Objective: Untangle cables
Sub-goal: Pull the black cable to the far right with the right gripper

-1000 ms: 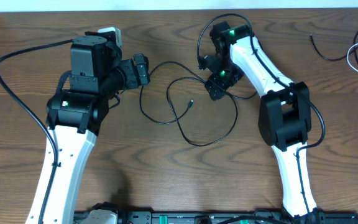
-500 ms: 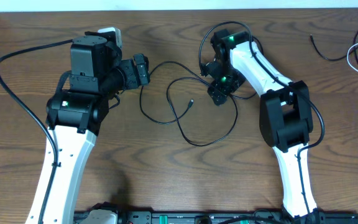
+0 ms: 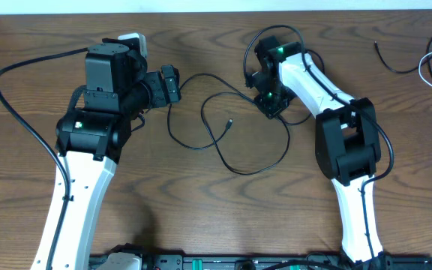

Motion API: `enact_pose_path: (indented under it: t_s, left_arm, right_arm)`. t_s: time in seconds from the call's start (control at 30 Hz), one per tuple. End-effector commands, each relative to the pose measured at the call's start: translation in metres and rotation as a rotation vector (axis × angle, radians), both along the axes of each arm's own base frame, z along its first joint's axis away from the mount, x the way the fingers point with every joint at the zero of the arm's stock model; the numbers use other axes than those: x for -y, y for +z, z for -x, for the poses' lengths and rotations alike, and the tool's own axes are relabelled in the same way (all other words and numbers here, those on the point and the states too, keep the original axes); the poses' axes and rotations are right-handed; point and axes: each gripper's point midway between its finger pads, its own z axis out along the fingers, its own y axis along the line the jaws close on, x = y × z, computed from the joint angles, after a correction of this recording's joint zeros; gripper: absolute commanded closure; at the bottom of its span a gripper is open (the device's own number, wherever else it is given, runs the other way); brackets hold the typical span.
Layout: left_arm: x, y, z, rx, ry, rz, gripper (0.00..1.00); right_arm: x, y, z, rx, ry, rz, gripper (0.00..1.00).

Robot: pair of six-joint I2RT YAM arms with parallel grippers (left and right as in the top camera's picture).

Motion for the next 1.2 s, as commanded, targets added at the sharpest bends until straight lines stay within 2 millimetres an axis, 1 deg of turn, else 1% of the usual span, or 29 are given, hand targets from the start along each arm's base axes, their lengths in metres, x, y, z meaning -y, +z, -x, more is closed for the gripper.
enact_pose_path:
  t_s: [0.0, 0.07, 0.13, 0.2, 0.27, 0.3, 0.33, 0.37, 0.43, 0.5, 0.53, 0.57, 0.6, 0.63, 0.7, 0.8, 0.83, 0.87, 0.9, 0.93, 1.0, 1.03, 1.1, 1.17]
  left_arm:
    - [-0.002, 0.003, -0.002, 0.005, 0.005, -0.002, 0.06]
    - [-0.002, 0.003, -0.002, 0.005, 0.005, -0.002, 0.06]
    - [-0.002, 0.003, -0.002, 0.005, 0.005, -0.002, 0.06]
    - [-0.002, 0.003, -0.002, 0.006, 0.005, -0.002, 0.06]
    - [-0.002, 0.003, -0.002, 0.006, 0.005, -0.001, 0.06]
    - [-0.002, 0.003, -0.002, 0.007, 0.005, -0.002, 0.06]
    - [-0.001, 0.004, -0.002, 0.009, 0.005, -0.001, 0.06]
    - [-0.002, 0.004, -0.003, 0.010, 0.005, -0.001, 0.06]
    - [-0.001, 0.005, -0.003, 0.014, 0.005, 0.000, 0.06]
    - [-0.001, 0.006, -0.004, 0.020, 0.005, 0.001, 0.06]
    - [-0.001, 0.006, -0.005, 0.023, 0.005, 0.001, 0.06]
    - [-0.001, 0.007, -0.005, 0.027, 0.005, 0.002, 0.06]
    - [-0.001, 0.008, -0.006, 0.031, 0.005, 0.002, 0.06]
    - [-0.001, 0.010, -0.007, 0.040, 0.005, 0.004, 0.06]
    - [-0.001, 0.012, -0.009, 0.051, 0.005, 0.006, 0.06]
    - [0.000, 0.014, -0.010, 0.061, 0.010, 0.013, 0.06]
    - [0.000, 0.015, -0.011, 0.063, 0.012, 0.016, 0.06]
    - [0.000, 0.015, -0.011, 0.063, 0.012, 0.016, 0.06]
    - [0.000, 0.014, -0.011, 0.062, 0.012, 0.016, 0.06]
    - [0.000, 0.013, -0.012, 0.059, 0.012, 0.016, 0.06]
    - [0.000, 0.011, -0.013, 0.053, 0.016, 0.021, 0.06]
    - [0.001, 0.009, -0.014, 0.043, 0.021, 0.030, 0.06]
    - [0.003, 0.005, -0.015, 0.032, 0.012, 0.037, 0.06]
    - [0.004, 0.002, -0.017, 0.022, 0.013, 0.038, 0.06]
  right_arm:
    - [0.001, 0.012, -0.020, 0.014, -0.126, -0.062, 0.99]
    - [-0.001, 0.042, -0.034, 0.047, -0.152, -0.149, 0.99]
    - [-0.001, 0.081, -0.049, 0.090, -0.179, -0.257, 0.99]
    - [0.004, 0.126, -0.064, 0.149, -0.208, -0.370, 0.99]
    - [0.018, 0.170, -0.076, 0.217, -0.235, -0.464, 0.99]
    - [0.031, 0.197, -0.082, 0.270, -0.253, -0.511, 0.99]
    - [0.043, 0.216, -0.086, 0.312, -0.270, -0.537, 0.99]
    - [0.059, 0.240, -0.090, 0.367, -0.301, -0.558, 0.99]
    - [0.095, 0.279, -0.097, 0.482, -0.370, -0.564, 0.99]
    - [0.145, 0.321, -0.101, 0.634, -0.481, -0.527, 0.99]
    - [0.165, 0.337, -0.101, 0.692, -0.528, -0.507, 0.99]
    - [0.189, 0.356, -0.099, 0.763, -0.575, -0.482, 0.99]
    - [0.206, 0.370, -0.096, 0.817, -0.603, -0.458, 0.99]
    - [0.241, 0.393, -0.088, 0.917, -0.675, -0.387, 0.99]
    - [0.285, 0.415, -0.076, 1.027, -0.774, -0.253, 0.99]
    - [0.342, 0.434, -0.054, 1.131, -0.915, -0.034, 0.99]
    - [0.383, 0.439, -0.035, 1.167, -1.023, 0.135, 0.99]
    - [0.399, 0.440, -0.026, 1.172, -1.068, 0.204, 0.99]
    - [0.410, 0.438, -0.021, 1.169, -1.094, 0.241, 0.99]
    - [0.436, 0.430, -0.012, 1.156, -1.164, 0.290, 0.99]
    - [0.457, 0.418, -0.009, 1.133, -1.208, 0.304, 0.99]
    - [0.474, 0.403, -0.011, 1.108, -1.235, 0.320, 0.99]
    - [0.490, 0.381, -0.019, 1.070, -1.248, 0.318, 0.99]
    - [0.498, 0.356, -0.030, 1.023, -1.245, 0.289, 0.99]
